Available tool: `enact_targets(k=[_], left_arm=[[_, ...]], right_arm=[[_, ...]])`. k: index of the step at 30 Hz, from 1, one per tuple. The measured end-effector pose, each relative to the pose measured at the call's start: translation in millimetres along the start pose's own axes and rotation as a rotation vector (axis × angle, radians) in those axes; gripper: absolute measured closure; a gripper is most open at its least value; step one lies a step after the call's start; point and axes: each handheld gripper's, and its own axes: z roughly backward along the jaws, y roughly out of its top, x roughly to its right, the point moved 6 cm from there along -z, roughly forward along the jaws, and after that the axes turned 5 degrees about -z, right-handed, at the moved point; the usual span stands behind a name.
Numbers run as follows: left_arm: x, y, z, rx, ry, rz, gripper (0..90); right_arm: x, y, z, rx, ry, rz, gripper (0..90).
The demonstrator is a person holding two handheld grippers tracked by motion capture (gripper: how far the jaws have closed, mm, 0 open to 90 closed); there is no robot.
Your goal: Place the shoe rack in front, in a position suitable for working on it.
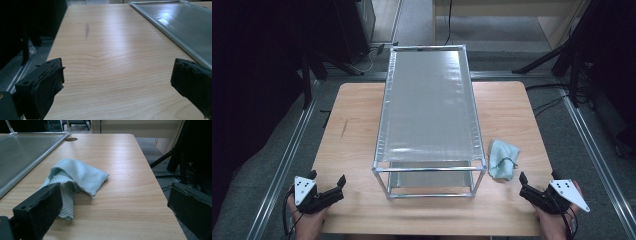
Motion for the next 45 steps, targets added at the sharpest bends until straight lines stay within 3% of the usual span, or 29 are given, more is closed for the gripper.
enact_targets(k=[4, 15, 17, 18, 25, 37, 39, 45], left_arm=[[8.1, 4.2, 4.8, 0.018, -0.044, 0.004, 0.0], [43.4, 18.3, 19.3, 0.071, -0.177, -0.022, 0.0], [47.7, 19.3, 19.7, 0.075, -0.188, -0.028, 0.0], [56.2, 20.8, 20.8, 0.080, -0.210, -0.041, 0.0], [77.7, 22.5, 23.2, 0.086, -0.285, -0.066, 0.0], [104.2, 23.0, 25.2, 0.086, -0.351, -0.107, 0.0], [107.1, 22.3, 24.7, 0.081, -0.356, -0.115, 0.0], [109.2, 21.5, 23.9, 0.075, -0.357, -0.118, 0.0]], right_arm=[[-7.7, 0.1, 3.5, -0.008, 0.013, 0.010, 0.0], [-71.5, 7.3, 22.2, 0.003, 0.205, 0.040, 0.2], [-76.5, 7.6, 24.3, 0.004, 0.220, 0.042, 0.2], [-87.0, 9.0, 28.8, 0.009, 0.254, 0.041, 0.2], [-110.3, 9.9, 39.6, 0.016, 0.326, 0.056, 0.6], [-129.6, 5.8, 43.5, 0.026, 0.364, 0.085, 9.7], [-131.9, 4.7, 43.9, 0.030, 0.369, 0.086, 14.3], [-136.7, 2.5, 44.1, 0.025, 0.386, 0.098, 15.5]])
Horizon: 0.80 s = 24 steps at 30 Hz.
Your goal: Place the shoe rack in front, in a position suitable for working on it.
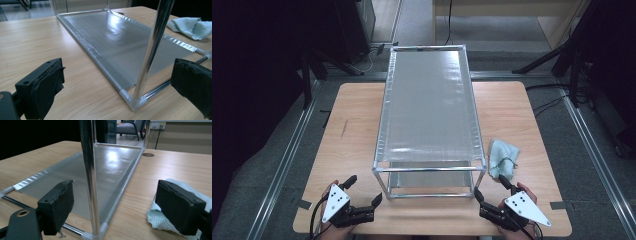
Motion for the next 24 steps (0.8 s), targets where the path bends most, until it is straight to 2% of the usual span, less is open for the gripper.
enact_targets(k=[8, 12, 14, 16, 17, 19, 24], left_arm=[[-3.5, -1.0, 0.1, -0.002, 0.011, 0.000, 0.0], [-9.9, -1.4, 1.9, 0.001, 0.028, 0.007, 0.0], [-16.5, -2.2, 3.5, 0.004, 0.050, 0.004, 0.0], [-27.2, -4.7, 5.0, 0.003, 0.085, -0.003, 0.0], [-34.0, -6.7, 5.8, -0.001, 0.100, 0.001, 0.0], [-50.4, -12.3, 6.8, -0.013, 0.131, 0.018, 0.0], [-91.4, -23.4, 15.4, -0.028, 0.224, 0.069, 0.0]], right_arm=[[2.9, -0.6, 0.5, -0.005, -0.003, 0.005, 15.3], [16.0, 1.9, 5.1, 0.012, -0.035, -0.015, 15.2], [25.0, 2.3, 7.2, 0.018, -0.058, -0.020, 14.3], [36.9, 1.6, 9.1, 0.019, -0.096, -0.011, 13.7], [45.3, 1.2, 9.9, 0.023, -0.126, 0.000, 13.0], [65.8, -0.6, 11.9, 0.019, -0.191, -0.006, 10.6], [119.5, -9.1, 15.8, -0.010, -0.330, -0.087, 5.0]])
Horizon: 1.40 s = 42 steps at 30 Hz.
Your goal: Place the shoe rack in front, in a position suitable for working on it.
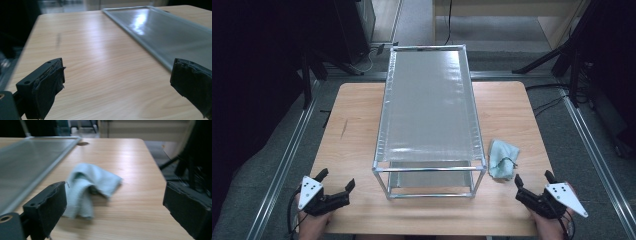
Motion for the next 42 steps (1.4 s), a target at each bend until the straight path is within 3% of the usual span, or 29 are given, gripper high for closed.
enact_targets(k=[4, 10, 20, 35, 42], left_arm=[[-18.9, -4.5, 0.1, -0.003, 0.047, 0.030, 0.0], [-20.9, -9.5, -3.8, -0.020, 0.073, -0.001, 0.0], [-25.8, -12.3, -3.8, -0.017, 0.078, 0.053, 0.0], [-22.7, -15.2, -7.5, -0.036, 0.084, 0.041, 0.0], [-22.0, -15.6, -7.0, -0.039, 0.088, 0.041, 0.0]], right_arm=[[22.9, -2.0, -3.8, -0.015, -0.052, -0.028, 2.1], [34.9, -2.9, -4.1, -0.011, -0.097, -0.067, 1.2], [35.2, -6.2, -5.7, -0.026, -0.083, -0.108, 0.3], [34.6, -7.5, -5.4, -0.029, -0.078, -0.111, 0.0], [35.2, -6.9, -3.7, -0.011, -0.103, -0.109, 0.0]])
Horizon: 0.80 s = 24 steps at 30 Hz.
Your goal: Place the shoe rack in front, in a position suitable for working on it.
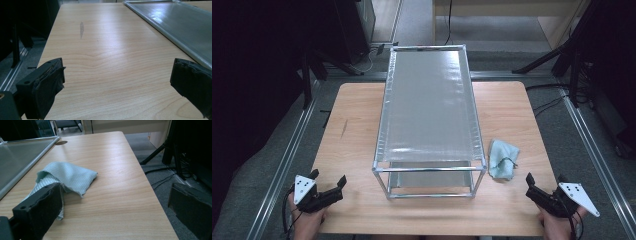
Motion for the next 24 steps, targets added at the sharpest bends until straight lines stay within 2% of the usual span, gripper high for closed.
enact_targets(k=[9, 18, 24], left_arm=[[0.1, 0.7, -2.4, -0.001, 0.009, -0.004, 0.0], [0.6, 2.4, -1.7, 0.014, 0.008, -0.006, 0.0], [1.3, 2.8, -1.1, 0.016, 0.001, -0.006, 0.0]], right_arm=[[0.0, -0.2, 0.1, -0.004, 0.018, -0.009, 0.0], [-2.8, -0.1, 0.6, 0.012, -0.002, 0.033, 0.0], [-3.5, -0.4, 1.1, 0.014, -0.007, 0.035, 0.0]])
